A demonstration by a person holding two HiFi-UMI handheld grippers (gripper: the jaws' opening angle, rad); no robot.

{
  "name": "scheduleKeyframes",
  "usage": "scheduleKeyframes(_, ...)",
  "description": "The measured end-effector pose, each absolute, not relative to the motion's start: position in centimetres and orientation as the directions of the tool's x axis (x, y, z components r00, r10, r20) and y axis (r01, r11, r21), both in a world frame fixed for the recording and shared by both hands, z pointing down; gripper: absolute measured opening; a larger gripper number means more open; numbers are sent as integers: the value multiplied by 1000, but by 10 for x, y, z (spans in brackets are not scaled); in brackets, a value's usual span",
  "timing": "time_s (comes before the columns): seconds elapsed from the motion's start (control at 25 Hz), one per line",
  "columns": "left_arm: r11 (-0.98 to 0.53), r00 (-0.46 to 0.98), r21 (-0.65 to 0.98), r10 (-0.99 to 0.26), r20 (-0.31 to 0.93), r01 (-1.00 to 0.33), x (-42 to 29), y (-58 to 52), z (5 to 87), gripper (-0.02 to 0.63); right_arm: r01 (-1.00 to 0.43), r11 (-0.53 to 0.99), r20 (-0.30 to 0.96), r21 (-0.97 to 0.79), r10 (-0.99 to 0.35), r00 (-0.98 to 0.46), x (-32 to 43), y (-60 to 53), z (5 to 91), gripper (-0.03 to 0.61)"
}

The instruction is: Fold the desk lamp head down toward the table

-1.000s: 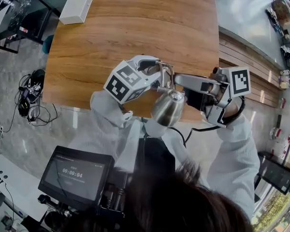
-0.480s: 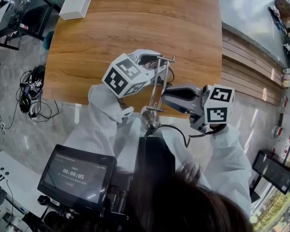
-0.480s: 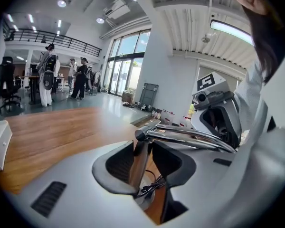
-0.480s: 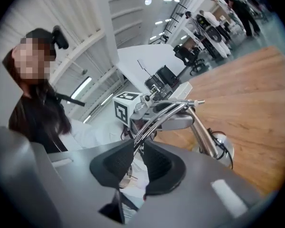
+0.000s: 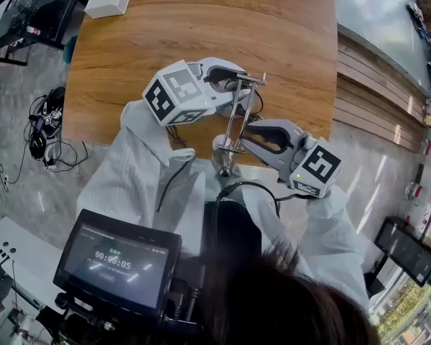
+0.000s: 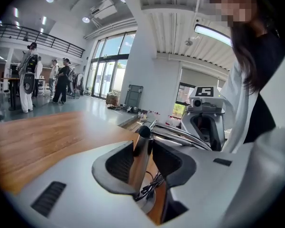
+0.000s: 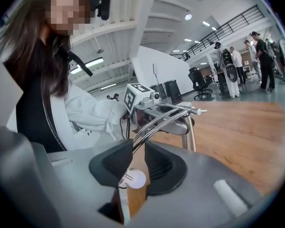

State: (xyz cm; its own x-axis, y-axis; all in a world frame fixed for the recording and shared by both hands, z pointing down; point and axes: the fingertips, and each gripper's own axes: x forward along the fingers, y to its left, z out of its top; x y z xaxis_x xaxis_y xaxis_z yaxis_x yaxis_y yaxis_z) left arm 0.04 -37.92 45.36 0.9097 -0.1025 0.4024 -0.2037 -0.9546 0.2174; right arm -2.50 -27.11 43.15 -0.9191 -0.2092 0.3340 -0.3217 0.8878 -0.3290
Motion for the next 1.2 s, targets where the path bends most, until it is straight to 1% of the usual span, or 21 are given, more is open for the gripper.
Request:
scheduleKeyframes(0.32,-974,906,174,-61,418,-145,2,-374,453,121,-338,928,429,-154,-246,-869,-25,-273,445,97)
scheduleKeyframes(0.52,-981,902,147,-53,429,-128,4,-371,454,118,-333,937,452,-103,-253,-855,-23,-276,454,114)
scheduleKeyframes(0.64,-980,904,148,-57,424,-132,5,-370,454,117,-339,934,461,-110,-254,-850,-21,-280,458,127)
scheduleKeyframes(0.88,-974,914,170,-71,400,-150,5,-370,457,117,-385,911,468,-149,-278,-839,-18,-284,467,132)
scheduleKeyframes(1.04,-977,913,151,-75,401,-147,4,-370,459,117,-388,906,460,-166,-277,-844,-19,-283,468,130)
scheduleKeyframes(1.08,-976,916,151,-88,393,-158,4,-370,459,117,-384,907,459,-171,-271,-846,-19,-282,468,123)
scheduleKeyframes(1.16,-965,919,165,-130,372,-203,1,-371,460,117,-382,908,465,-174,-267,-844,-22,-281,467,84)
scheduleKeyframes(1.2,-958,917,173,-154,368,-230,-3,-372,462,117,-386,905,469,-177,-267,-842,-23,-280,467,83)
